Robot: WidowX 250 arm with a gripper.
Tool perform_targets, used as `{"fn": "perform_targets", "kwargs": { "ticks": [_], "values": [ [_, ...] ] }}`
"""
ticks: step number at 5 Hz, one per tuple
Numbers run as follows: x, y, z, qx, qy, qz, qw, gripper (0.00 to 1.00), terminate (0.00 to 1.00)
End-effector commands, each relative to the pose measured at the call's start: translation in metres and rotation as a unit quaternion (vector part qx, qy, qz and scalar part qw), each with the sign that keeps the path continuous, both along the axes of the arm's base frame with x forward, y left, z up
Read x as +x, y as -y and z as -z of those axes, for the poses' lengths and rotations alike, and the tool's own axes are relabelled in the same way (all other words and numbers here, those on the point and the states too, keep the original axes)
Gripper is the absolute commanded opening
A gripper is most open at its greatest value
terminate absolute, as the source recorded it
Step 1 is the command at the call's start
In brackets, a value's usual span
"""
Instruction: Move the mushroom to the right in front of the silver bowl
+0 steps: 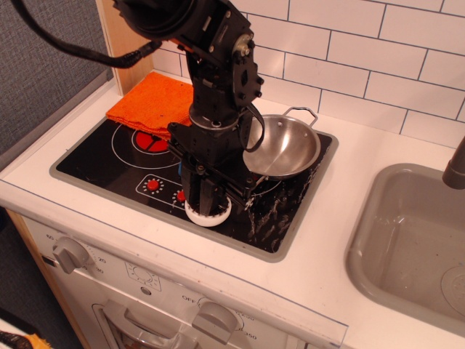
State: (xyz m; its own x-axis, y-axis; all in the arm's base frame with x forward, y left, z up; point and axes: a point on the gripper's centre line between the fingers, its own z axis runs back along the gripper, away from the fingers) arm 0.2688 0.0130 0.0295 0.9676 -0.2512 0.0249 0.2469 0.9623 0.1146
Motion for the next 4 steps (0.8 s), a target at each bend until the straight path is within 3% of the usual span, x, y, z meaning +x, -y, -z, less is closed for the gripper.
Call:
{"fn": "perform_targets", "kwargs": {
  "ticks": [1,2,4],
  "values": [
    [0.005,-0.012,-0.043,-0.017,0.041,-0.029,0.9986,1.0,0.0],
    [0.005,-0.014,-0.068,-0.025,0.045,-0.041,0.9979,1.0,0.0],
    [0.003,-0.015,-0.075,-0.034,0.037,-0.043,0.9978,1.0,0.0]
  ]
}}
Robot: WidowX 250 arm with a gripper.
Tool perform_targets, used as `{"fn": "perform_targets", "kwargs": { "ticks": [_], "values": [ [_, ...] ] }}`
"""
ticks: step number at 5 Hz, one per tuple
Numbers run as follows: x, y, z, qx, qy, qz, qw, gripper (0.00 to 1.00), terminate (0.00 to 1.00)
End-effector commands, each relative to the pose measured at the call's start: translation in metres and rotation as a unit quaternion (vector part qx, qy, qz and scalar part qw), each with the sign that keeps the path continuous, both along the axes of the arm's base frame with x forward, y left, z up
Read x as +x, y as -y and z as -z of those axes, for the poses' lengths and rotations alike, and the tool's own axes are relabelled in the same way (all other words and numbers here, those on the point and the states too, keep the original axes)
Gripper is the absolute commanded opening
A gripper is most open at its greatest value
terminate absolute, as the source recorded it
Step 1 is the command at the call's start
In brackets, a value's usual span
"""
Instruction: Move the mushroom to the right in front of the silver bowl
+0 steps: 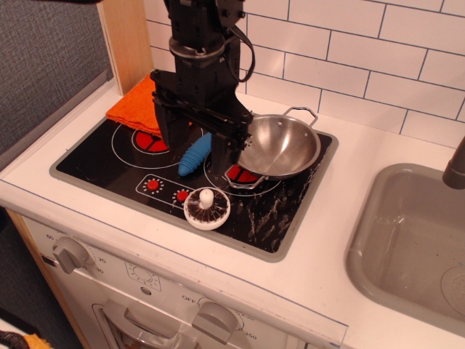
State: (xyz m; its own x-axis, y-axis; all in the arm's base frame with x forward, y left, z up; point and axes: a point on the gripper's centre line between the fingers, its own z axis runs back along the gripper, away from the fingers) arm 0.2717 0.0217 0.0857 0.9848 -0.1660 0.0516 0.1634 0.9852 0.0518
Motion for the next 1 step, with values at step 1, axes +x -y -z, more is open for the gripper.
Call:
{"fn": "perform_targets", "kwargs": {
  "ticks": [1],
  "values": [
    [0.0005,-0.0068,-0.0192,0.001,0.031,-0.002,0.9995,1.0,1.0]
  ]
}}
